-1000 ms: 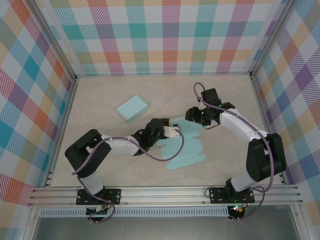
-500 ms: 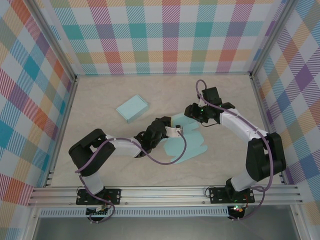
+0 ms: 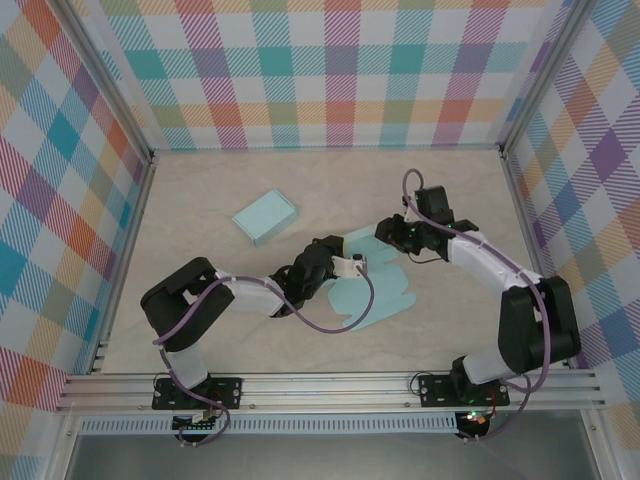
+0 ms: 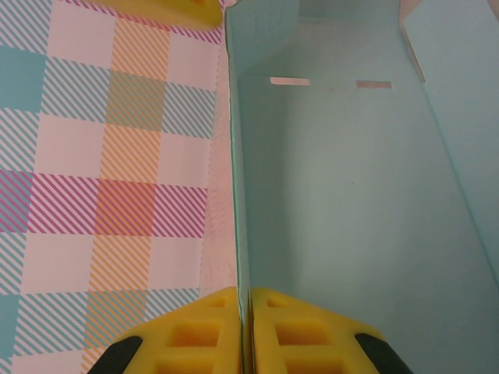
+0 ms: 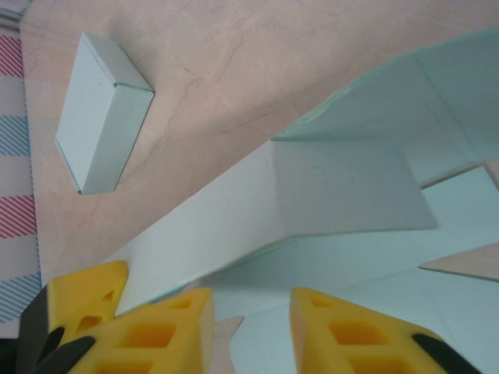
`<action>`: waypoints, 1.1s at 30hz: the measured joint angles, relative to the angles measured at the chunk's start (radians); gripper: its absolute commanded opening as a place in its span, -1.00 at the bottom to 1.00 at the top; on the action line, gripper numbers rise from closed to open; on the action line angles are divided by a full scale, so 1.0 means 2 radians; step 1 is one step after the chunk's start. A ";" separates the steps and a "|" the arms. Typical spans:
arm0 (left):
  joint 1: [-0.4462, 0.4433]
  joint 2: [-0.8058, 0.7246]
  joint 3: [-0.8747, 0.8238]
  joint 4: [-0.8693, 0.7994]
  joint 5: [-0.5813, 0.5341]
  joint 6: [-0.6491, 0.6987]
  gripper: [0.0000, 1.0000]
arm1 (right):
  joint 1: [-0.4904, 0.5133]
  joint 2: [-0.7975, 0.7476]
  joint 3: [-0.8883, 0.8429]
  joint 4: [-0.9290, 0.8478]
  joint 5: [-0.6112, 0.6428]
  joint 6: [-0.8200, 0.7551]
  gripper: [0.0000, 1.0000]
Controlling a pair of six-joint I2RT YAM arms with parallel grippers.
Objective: Fold the paper box
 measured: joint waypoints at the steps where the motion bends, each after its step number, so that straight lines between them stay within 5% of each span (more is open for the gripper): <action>1: 0.000 0.000 -0.002 0.002 0.000 -0.001 -0.78 | -0.005 -0.014 -0.007 -0.001 -0.001 -0.001 -0.25; 11: 0.005 -0.024 -0.020 0.003 0.014 -0.025 -0.79 | -0.060 -0.098 -0.060 -0.023 0.017 -0.027 -0.24; 23: 0.007 -0.059 -0.032 -0.001 0.034 -0.056 -0.79 | -0.080 0.048 -0.087 0.049 -0.012 -0.028 -0.23; 33: 0.021 -0.060 -0.032 -0.009 0.050 -0.091 -0.78 | -0.080 0.094 -0.095 0.151 -0.027 -0.027 -0.13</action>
